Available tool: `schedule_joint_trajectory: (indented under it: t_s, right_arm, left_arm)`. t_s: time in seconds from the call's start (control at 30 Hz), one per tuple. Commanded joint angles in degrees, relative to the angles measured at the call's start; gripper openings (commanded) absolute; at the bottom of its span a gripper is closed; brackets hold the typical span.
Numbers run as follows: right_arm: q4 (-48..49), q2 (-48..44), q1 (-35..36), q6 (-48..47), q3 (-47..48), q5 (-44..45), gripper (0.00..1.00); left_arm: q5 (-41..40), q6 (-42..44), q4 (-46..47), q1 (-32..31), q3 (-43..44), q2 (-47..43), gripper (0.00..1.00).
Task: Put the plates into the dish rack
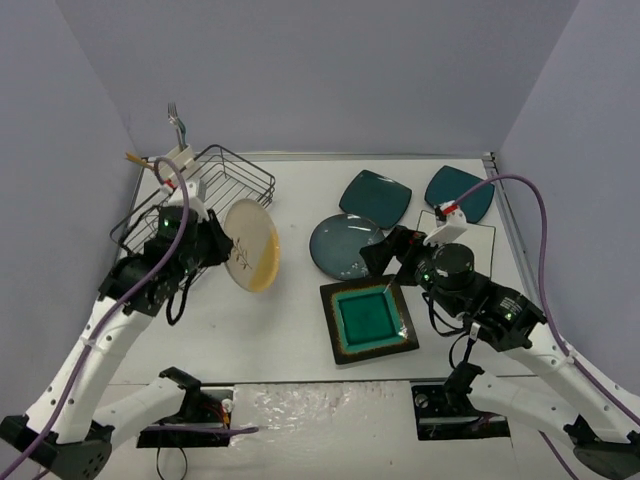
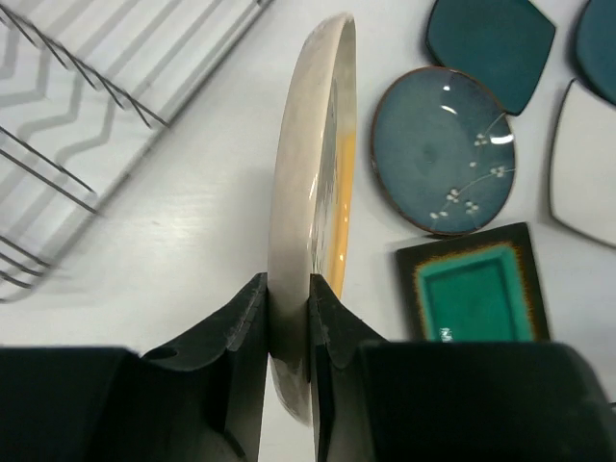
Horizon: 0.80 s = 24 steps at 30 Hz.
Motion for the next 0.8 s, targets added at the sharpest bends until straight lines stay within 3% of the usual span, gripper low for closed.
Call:
schedule_joint_trajectory:
  t_s: [0.0,0.17,0.37,0.6,0.77]
  right_arm:
    - [0.4,-2.9,-0.4,-7.5,2.2,3.7,1.0]
    - [0.5,-1.4,-0.4,-10.3,3.0,4.2,1.0]
    - [0.6,4.8,-0.5,-13.4,5.6,6.4,1.0]
    - [0.9,13.5,-1.4,-18.1,9.5,4.1,1.0]
    - [1.2,18.8,-3.7,-20.0,11.4,0.4,1.0]
  left_arm:
    - [-6.1,22.6,-0.3,0.6,21.0,5.2,0.0]
    - [-7.8,36.6,-4.4,4.7,34.2,12.7,0.0]
    - [3.3,49.3,-6.0,17.4,45.2,21.2,0.0]
    - [14.7,61.2,-3.9,29.9,50.7,30.2,0.0]
    - [19.0,68.2,-2.8,34.3,53.1,34.6,0.0]
